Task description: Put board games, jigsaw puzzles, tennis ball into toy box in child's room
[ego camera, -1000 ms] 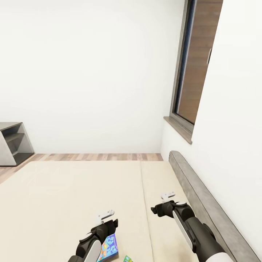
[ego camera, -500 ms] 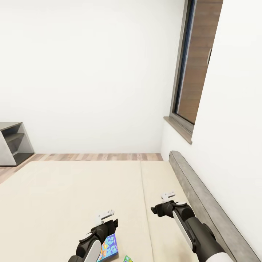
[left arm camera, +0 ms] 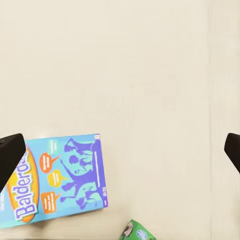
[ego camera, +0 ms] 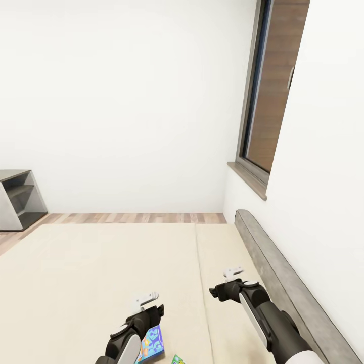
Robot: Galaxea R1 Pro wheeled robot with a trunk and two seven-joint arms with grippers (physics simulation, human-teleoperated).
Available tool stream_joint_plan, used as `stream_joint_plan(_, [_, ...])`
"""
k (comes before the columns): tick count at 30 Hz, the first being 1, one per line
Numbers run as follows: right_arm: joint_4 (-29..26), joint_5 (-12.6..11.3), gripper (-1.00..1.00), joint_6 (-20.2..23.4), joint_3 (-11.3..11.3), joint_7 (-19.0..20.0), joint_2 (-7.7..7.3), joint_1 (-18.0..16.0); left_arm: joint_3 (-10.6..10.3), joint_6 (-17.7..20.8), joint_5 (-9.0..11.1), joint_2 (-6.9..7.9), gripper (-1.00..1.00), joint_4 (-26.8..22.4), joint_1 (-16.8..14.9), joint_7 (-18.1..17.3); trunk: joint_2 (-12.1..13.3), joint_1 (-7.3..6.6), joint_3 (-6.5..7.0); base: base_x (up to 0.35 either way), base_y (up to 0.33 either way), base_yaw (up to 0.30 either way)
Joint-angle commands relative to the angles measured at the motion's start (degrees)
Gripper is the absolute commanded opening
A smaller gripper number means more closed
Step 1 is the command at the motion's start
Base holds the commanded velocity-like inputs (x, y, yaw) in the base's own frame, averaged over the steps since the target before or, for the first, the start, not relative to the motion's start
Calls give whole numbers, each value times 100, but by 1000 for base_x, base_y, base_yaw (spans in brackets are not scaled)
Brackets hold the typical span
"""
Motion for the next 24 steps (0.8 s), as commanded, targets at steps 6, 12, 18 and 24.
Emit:
stream_joint_plan(6, [-67, -132, 100, 51, -32, 74, -150, 32, 10, 156, 199, 37, 100, -190, 159, 67, -4, 0, -7, 0, 0, 0])
stream_joint_plan(12, [-92, -311, 100, 88, -130, 267, -344, 39, 22, 349, 391, 147, 100, -383, 238, -126, -4, 0, -7, 0, 0, 0])
stream_joint_plan(18, [-107, -486, 100, 108, -313, 459, -539, 57, 44, 542, 582, 229, 100, -576, 267, -319, -4, 0, -7, 0, 0, 0])
stream_joint_plan(24, [-114, -661, 100, 122, -506, 651, -733, 75, 57, 678, 776, 263, 100, -770, 279, -511, -4, 0, -7, 0, 0, 0])
